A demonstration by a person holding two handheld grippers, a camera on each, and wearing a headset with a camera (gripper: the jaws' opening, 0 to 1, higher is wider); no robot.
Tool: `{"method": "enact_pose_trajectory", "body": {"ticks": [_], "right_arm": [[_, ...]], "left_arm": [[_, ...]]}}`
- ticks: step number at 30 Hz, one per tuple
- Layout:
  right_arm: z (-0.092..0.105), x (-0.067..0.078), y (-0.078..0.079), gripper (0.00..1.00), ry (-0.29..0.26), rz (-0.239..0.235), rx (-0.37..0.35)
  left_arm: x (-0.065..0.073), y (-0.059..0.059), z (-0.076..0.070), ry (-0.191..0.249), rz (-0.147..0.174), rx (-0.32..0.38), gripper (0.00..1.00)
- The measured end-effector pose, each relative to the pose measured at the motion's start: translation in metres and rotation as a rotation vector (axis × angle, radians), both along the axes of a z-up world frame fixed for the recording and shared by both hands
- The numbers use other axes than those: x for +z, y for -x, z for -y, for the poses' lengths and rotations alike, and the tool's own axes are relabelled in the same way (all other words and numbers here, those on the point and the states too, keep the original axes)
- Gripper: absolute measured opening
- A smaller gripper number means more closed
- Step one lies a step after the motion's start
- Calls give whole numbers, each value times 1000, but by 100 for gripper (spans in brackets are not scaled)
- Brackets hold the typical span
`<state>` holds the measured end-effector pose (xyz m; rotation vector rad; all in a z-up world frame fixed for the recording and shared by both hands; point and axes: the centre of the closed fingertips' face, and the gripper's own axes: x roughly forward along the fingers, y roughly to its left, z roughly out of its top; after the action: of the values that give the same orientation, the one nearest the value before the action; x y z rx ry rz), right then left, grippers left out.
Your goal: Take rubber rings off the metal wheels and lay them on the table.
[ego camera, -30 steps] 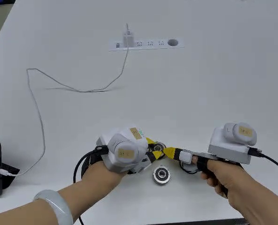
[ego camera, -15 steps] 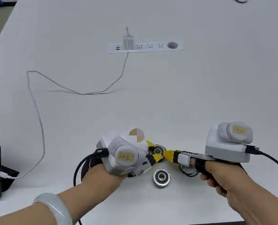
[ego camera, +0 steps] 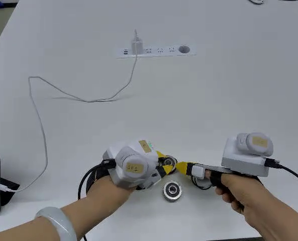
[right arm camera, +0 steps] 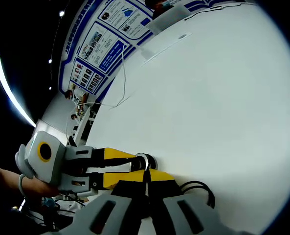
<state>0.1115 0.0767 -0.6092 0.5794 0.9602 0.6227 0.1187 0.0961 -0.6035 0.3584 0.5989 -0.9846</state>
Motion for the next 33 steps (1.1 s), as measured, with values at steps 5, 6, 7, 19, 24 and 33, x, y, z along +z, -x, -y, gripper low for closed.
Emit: {"method": "enact_pose_trajectory", "body": {"ticks": [5,6,7,19,24,33], "right_arm": [[0,0,0,2,2,-11,-8],[0,0,0,2,5,-9,-11],[0,0,0,2,5,-10,-16],[-6,3,-2,1,-3,17,-8],[-9,6,-1,1,-17,28,-1],[-13,13,-3,1,-64,43,2]], "left_arm": [[0,0,0,0,0,1,13],[0,-1,0,0,0,2,13],[0,-1,-1,0,0,2,13],[-1,-1,-1,-3,-2,0,13],[-1,-1,-1,-3,-2,-1,13],[-1,-2,-1,-2,-2,-5,13]]}}
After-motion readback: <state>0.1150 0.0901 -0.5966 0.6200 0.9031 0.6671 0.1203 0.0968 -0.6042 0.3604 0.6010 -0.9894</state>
